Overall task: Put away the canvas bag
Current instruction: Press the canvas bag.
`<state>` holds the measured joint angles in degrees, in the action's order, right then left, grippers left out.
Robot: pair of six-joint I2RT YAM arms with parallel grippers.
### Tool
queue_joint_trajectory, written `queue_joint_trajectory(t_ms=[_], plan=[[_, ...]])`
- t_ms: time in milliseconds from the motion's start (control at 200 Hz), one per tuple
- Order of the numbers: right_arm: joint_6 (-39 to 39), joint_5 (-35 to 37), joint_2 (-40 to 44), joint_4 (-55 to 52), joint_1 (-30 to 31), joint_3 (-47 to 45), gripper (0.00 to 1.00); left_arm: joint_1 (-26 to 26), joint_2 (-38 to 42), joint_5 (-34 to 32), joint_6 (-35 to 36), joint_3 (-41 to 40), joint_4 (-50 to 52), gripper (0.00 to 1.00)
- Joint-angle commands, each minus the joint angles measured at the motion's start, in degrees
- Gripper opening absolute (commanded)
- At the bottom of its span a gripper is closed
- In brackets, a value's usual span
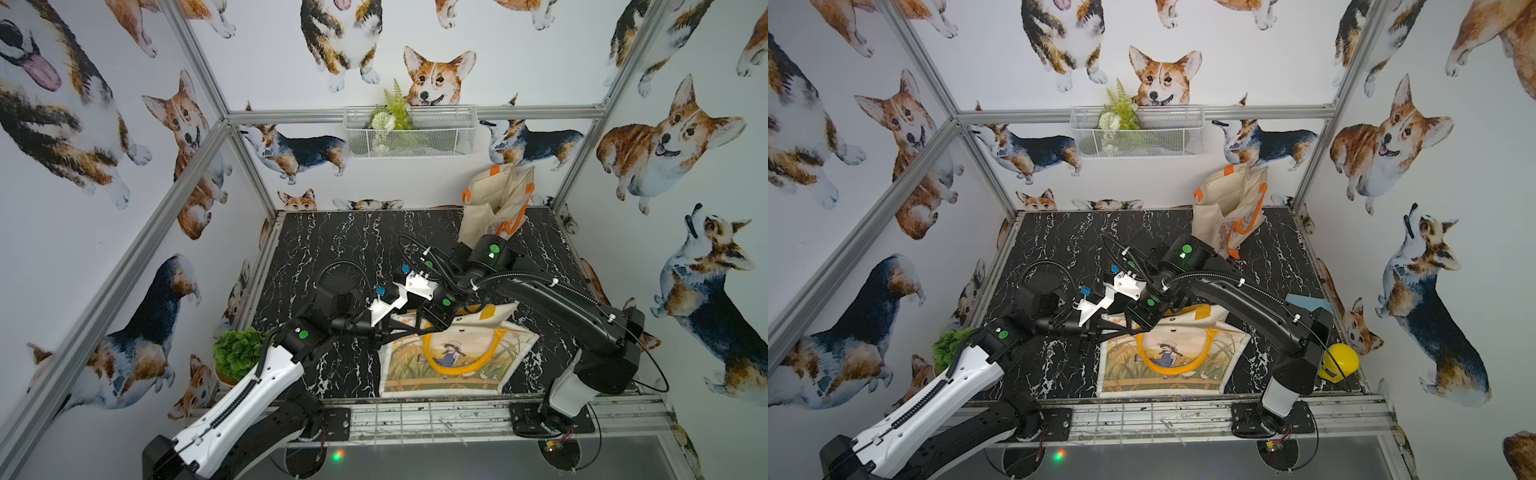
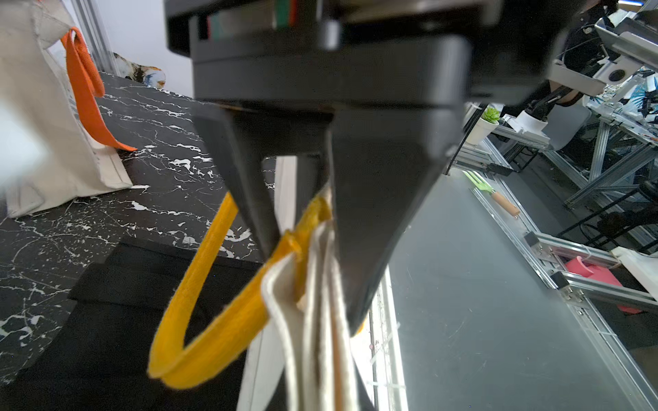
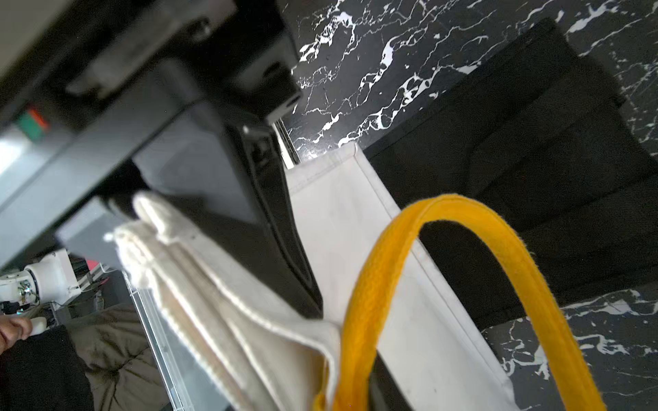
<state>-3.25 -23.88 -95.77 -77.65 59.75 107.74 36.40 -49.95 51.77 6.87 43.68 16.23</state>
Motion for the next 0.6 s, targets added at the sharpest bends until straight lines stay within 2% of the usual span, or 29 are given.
queue_joint_trajectory(t_ms=[0, 45, 85, 105, 235, 486, 511, 546, 591], plan=[[1.03, 0.25, -0.66, 0.84, 0.2, 0.45, 0.0, 0.25, 0.2, 3.36, -0.63, 1.32, -5.77, 0.0], [0.81, 0.96, -0.36, 0.7, 0.18, 0.19, 0.0, 0.25, 0.29, 2.97, -0.63, 1.17, -5.61, 0.0], [0.65, 1.66, 0.1, 0.77, 0.13, 0.19, 0.0, 0.25, 0.45, 2.14, -0.97, 0.9, -5.51, 0.13], [0.59, 2.03, 0.41, 0.8, 0.15, 0.19, 0.0, 0.25, 0.55, 1.8, -1.13, 0.66, -5.55, 0.16], [-0.34, 3.59, 2.39, 0.95, -0.14, 0.66, 0.0, 0.24, 1.38, 1.45, -1.41, -1.15, -5.8, 0.2], [-2.35, 3.36, 5.73, 0.99, -3.85, -0.35, 0.0, 0.33, 3.09, 0.28, -2.82, -4.3, -6.65, 0.21], [-2.43, 3.09, 6.27, 1.19, -4.32, -0.7, 0.0, 0.29, 3.3, 0.31, -2.92, -4.47, -6.65, 0.17], [-2.46, 2.73, 6.84, 1.39, -4.83, -1.15, 0.0, 0.28, 3.53, 0.8, -2.71, -4.57, -6.57, 0.0], [-2.26, 2.31, 7.3, 1.36, -5.07, -1.54, 0.0, 0.29, 3.77, 0.88, -2.18, -4.43, -6.0, 0.0]])
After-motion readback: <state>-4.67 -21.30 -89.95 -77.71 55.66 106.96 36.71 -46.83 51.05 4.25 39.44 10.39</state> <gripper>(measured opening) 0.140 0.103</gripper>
